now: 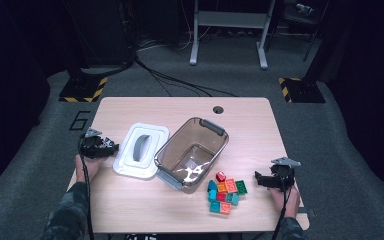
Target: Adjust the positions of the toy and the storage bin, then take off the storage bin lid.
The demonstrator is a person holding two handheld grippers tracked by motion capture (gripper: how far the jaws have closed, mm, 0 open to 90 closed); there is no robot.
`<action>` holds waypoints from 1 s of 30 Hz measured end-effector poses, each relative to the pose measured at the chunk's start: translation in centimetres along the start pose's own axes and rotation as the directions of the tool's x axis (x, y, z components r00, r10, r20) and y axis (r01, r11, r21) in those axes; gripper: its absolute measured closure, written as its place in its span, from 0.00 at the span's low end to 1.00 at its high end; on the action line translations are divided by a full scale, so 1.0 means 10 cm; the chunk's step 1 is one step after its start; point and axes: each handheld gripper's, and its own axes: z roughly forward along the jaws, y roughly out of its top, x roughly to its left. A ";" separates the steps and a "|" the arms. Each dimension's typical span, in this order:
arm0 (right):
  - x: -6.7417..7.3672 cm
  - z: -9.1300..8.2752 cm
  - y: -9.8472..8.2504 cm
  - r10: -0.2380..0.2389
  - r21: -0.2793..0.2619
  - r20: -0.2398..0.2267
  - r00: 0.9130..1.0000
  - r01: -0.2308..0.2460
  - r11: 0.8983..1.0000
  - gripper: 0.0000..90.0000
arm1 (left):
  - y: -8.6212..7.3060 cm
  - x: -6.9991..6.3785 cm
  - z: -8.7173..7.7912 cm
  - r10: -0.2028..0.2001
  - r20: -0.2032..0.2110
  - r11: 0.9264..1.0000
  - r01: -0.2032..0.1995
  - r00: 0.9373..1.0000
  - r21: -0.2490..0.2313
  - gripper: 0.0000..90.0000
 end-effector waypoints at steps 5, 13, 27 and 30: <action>0.00 0.00 0.00 0.000 0.000 0.000 1.000 0.000 1.000 0.08 | 0.03 -0.03 -0.10 0.001 0.010 1.000 -0.001 1.000 -0.019 0.30; 0.00 0.00 0.00 0.000 0.000 0.000 1.000 0.000 1.000 0.08 | 0.09 -0.07 -0.28 -0.002 0.026 1.000 0.003 1.000 -0.021 0.30; 0.00 0.00 0.00 0.000 0.000 0.000 1.000 0.000 1.000 0.08 | 0.31 -0.26 -0.60 0.035 0.061 0.999 -0.034 0.998 -0.028 0.30; 0.00 0.00 0.00 0.000 0.000 0.000 1.000 0.000 1.000 0.08 | 0.35 -0.28 -0.66 0.037 0.072 0.999 -0.035 0.997 -0.029 0.30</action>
